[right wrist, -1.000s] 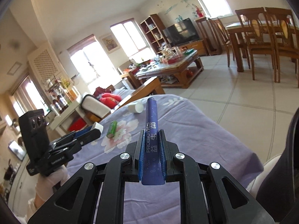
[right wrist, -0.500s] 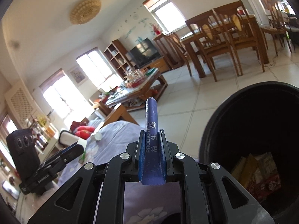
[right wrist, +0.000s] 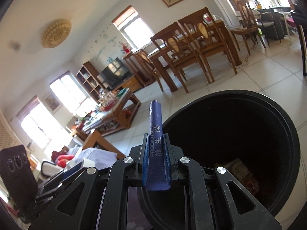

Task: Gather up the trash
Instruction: 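Carry the small white cup and probiotics tube to the black bin and release both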

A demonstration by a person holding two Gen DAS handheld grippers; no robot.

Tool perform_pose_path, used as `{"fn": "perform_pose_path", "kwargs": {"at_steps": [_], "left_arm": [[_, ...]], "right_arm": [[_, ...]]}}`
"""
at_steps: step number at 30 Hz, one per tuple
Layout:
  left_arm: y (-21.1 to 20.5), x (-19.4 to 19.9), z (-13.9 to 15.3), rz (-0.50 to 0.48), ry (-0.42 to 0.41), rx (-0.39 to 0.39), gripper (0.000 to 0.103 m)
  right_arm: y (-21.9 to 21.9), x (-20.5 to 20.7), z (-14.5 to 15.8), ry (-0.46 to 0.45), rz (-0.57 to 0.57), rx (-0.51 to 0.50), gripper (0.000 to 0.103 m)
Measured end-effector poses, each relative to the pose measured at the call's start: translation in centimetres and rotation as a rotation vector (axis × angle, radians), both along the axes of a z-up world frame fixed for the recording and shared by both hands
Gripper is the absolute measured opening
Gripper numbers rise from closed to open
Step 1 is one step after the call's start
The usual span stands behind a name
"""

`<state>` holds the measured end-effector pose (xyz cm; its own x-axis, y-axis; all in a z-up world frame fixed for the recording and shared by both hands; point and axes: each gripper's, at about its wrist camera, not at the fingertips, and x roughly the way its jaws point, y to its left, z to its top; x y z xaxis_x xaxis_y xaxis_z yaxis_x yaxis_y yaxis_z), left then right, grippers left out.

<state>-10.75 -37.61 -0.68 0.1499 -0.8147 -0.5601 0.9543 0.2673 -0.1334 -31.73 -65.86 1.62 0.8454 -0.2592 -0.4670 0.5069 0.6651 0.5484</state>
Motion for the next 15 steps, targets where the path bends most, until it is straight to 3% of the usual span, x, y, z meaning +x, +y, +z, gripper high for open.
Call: {"fn": "perform_pose_path", "kwargs": {"at_steps": [8, 15], "left_arm": [[-3.9, -1.5, -2.5, -0.055, 0.027, 0.049, 0.036], [-5.5, -2.2, -4.4, -0.066, 0.041, 0.099, 0.037]], "right_arm": [[-3.0, -2.6, -2.0, 0.026, -0.114, 0.039, 0.015], [-4.1, -3.9, -3.7, 0.035, -0.145, 0.091, 0.015]]}}
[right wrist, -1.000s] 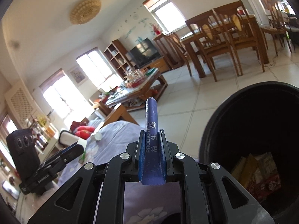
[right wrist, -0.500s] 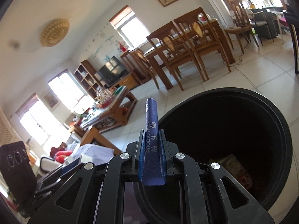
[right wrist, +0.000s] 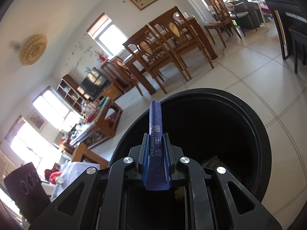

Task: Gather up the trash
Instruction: 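Carry the small white cup and probiotics tube to the black bin and release both, then move both open grippers back over the table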

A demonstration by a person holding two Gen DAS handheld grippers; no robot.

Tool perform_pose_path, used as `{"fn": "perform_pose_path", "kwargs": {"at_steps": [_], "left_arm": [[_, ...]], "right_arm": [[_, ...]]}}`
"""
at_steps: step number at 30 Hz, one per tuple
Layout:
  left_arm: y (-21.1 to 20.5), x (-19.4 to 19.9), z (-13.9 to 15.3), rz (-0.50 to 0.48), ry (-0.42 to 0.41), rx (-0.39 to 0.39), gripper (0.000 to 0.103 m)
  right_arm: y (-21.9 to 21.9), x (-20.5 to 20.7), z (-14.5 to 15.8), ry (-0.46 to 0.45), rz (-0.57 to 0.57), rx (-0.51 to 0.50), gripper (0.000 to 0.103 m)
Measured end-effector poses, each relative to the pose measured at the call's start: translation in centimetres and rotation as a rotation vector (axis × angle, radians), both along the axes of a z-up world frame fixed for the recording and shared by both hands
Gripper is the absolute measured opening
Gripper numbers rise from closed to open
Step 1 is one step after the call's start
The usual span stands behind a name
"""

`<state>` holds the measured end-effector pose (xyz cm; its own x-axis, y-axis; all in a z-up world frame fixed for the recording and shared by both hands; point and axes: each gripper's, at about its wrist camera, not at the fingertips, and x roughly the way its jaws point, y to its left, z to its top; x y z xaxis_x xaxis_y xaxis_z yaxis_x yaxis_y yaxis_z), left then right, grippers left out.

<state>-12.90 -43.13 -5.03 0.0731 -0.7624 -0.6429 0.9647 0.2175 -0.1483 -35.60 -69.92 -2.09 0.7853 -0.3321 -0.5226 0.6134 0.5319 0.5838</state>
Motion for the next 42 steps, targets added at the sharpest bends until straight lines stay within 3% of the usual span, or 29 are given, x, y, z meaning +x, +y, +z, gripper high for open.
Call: {"fn": "perform_pose_path", "kwargs": {"at_steps": [7, 9, 12, 15, 20, 24, 27, 36, 42], "left_arm": [[-1.0, -0.1, 0.0, 0.000, -0.001, 0.027, 0.037], [-1.1, -0.2, 0.0, 0.005, -0.004, 0.027, 0.038], [-1.0, -0.2, 0.1, 0.011, -0.003, 0.023, 0.039], [-0.6, -0.4, 0.5, 0.019, -0.012, 0.011, 0.051], [0.6, -0.5, 1.4, 0.033, -0.020, -0.021, 0.055], [2.9, -0.1, 2.5, 0.072, -0.031, -0.056, 0.059], [4.8, 0.6, 3.0, 0.124, -0.047, -0.070, 0.076], [9.5, 3.2, 4.3, 0.226, -0.036, -0.112, 0.076], [13.3, 4.9, 4.8, 0.296, -0.046, -0.139, 0.078]], "right_arm": [[-0.2, 0.0, -0.8, -0.002, -0.019, 0.038, 0.025], [-0.2, 0.1, -0.8, -0.007, -0.025, 0.040, 0.032], [-0.1, 0.4, -0.8, -0.007, -0.023, 0.036, 0.032], [0.2, 0.6, -0.6, -0.010, -0.019, 0.034, 0.032], [0.2, 0.8, -0.7, -0.012, -0.007, 0.028, 0.032], [0.8, 1.4, -0.4, -0.014, 0.010, 0.014, 0.047], [1.7, 2.5, 0.1, -0.009, 0.043, -0.006, 0.050], [4.7, 5.5, 1.5, 0.027, 0.114, -0.070, 0.061], [7.8, 8.6, 2.4, 0.054, 0.199, -0.136, 0.061]]}}
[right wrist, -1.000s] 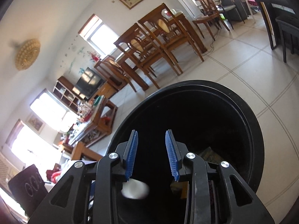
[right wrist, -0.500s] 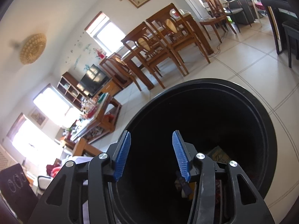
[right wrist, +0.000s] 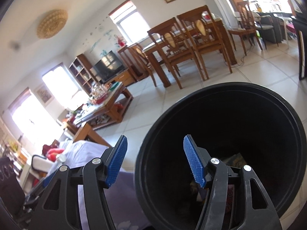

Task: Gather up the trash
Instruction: 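Move both open grippers back over the table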

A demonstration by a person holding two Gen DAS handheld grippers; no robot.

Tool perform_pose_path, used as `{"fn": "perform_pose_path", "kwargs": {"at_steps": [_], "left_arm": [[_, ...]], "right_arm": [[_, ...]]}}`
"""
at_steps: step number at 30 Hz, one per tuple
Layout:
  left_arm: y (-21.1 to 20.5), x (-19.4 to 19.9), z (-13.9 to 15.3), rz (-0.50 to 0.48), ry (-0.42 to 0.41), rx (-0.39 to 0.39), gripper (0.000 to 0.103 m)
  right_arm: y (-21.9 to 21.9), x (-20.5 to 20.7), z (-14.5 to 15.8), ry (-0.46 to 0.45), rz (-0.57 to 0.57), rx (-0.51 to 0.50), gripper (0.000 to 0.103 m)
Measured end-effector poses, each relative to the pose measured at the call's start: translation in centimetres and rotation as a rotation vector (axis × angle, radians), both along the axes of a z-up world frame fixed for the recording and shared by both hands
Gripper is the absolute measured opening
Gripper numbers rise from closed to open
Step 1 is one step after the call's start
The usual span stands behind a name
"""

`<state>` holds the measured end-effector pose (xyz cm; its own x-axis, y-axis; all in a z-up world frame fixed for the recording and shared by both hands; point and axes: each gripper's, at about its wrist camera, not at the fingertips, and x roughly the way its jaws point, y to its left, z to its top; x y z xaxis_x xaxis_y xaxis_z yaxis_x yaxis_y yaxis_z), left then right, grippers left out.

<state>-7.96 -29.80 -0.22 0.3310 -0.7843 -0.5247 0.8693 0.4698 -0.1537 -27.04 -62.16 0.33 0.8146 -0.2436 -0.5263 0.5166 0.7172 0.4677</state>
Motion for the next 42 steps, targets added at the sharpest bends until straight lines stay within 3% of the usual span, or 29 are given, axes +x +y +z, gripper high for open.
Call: {"fn": "perform_pose_path", "kwargs": {"at_steps": [14, 31, 42], "left_arm": [[9.3, 5.0, 0.4, 0.223, 0.006, -0.010, 0.078], [22.6, 13.0, -0.6, 0.498, 0.083, -0.013, 0.081], [26.4, 18.2, -1.9, 0.608, 0.160, 0.093, 0.081]], "right_arm": [[8.5, 10.4, 2.9, 0.024, 0.193, -0.080, 0.064], [21.1, 23.8, 2.9, 0.082, 0.428, -0.132, 0.064], [29.0, 34.6, 2.3, 0.184, 0.627, -0.164, 0.064]]}}
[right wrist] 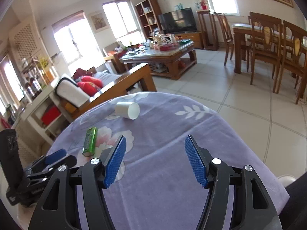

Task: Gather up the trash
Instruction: 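Move both open grippers back over the table, then grasp the green Doublemint gum pack with the left gripper while the right grasps the white paper cup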

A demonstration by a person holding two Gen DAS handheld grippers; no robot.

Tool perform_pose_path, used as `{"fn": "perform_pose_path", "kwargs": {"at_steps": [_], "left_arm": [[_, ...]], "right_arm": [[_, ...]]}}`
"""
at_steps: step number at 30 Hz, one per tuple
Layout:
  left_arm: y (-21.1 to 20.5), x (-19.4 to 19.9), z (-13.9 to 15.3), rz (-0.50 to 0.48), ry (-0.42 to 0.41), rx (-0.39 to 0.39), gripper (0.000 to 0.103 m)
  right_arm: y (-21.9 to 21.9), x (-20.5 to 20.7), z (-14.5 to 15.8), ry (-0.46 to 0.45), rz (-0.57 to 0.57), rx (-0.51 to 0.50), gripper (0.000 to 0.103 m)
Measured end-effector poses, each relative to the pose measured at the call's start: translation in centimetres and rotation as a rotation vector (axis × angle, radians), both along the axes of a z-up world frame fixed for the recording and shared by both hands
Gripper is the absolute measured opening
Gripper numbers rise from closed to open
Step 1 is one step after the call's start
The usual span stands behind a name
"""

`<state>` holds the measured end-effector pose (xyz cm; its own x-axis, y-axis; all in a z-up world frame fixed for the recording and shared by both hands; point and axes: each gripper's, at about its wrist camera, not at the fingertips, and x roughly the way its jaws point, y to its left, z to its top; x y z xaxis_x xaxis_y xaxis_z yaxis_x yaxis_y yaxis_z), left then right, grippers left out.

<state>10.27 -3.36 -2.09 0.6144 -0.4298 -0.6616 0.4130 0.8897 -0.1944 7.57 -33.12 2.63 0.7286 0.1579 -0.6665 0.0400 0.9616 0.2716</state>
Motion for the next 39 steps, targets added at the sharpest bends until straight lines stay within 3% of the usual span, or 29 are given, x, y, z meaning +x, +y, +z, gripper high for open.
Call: {"fn": "perform_pose_path", "kwargs": {"at_steps": [6, 23, 26, 37, 39], "left_arm": [[0.4, 2.0, -0.7, 0.015, 0.045, 0.033, 0.081], [0.4, 4.5, -2.6, 0.049, 0.116, 0.080, 0.081], [0.5, 4.9, -2.8, 0.057, 0.126, 0.079, 0.081], [0.5, 4.9, -2.7, 0.060, 0.121, 0.082, 0.081], [0.4, 4.9, -2.6, 0.054, 0.120, 0.089, 0.080]], "right_arm": [[2.9, 4.6, -0.4, 0.050, 0.102, -0.092, 0.064], [5.1, 13.4, -3.7, 0.110, 0.203, -0.148, 0.064], [5.2, 14.9, -4.5, 0.123, 0.210, -0.164, 0.070], [6.1, 17.5, -6.4, 0.125, 0.267, -0.182, 0.070], [6.1, 17.7, -6.6, 0.131, 0.275, -0.175, 0.063]]}}
